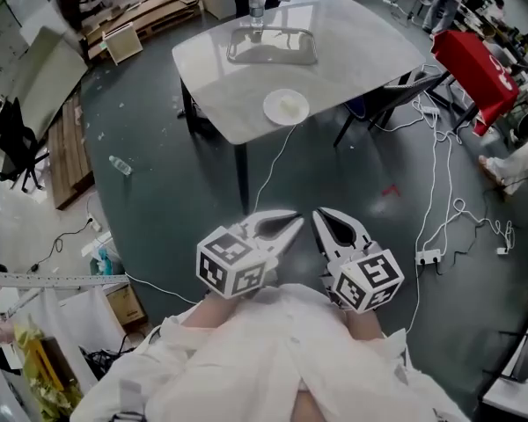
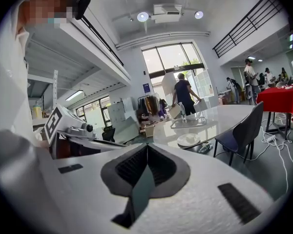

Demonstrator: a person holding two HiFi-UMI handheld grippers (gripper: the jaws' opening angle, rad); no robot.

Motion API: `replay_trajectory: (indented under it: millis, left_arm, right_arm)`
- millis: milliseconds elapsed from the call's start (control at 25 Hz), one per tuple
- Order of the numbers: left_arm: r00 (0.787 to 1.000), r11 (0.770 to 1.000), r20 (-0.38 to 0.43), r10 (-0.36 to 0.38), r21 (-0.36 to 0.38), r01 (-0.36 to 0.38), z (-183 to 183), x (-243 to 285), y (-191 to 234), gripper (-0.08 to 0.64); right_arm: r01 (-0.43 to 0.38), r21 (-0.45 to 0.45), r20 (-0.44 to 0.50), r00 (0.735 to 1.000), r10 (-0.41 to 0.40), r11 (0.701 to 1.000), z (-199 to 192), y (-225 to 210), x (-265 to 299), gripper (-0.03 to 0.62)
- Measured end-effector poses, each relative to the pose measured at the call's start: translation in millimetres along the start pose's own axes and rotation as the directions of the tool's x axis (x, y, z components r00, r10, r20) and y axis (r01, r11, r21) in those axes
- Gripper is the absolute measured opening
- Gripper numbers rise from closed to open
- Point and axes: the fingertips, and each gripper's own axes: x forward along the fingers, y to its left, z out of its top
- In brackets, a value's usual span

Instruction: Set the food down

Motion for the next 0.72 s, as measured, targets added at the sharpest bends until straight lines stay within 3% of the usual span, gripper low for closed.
replay_trajectory:
  millis: [360, 720]
  left_arm:
    - [1.0, 0.998, -0.027, -0.011, -0.062, 0.009, -2.7, 6.7, 36.7, 0.023]
    - [1.0, 0.997, -0.02, 0.009, -0.071, -0.01, 15.3, 28.0, 72.4, 0.023]
  right_arm:
    - [-0.004, 0.037, -0.061, 0.998, 0.006, 0.999, -10.3, -6.8, 35.0, 0.003]
    - [-0.002, 0.054, -0.074, 0.997, 0.006, 0.999, -4.5, -42.5, 68.9, 0.003]
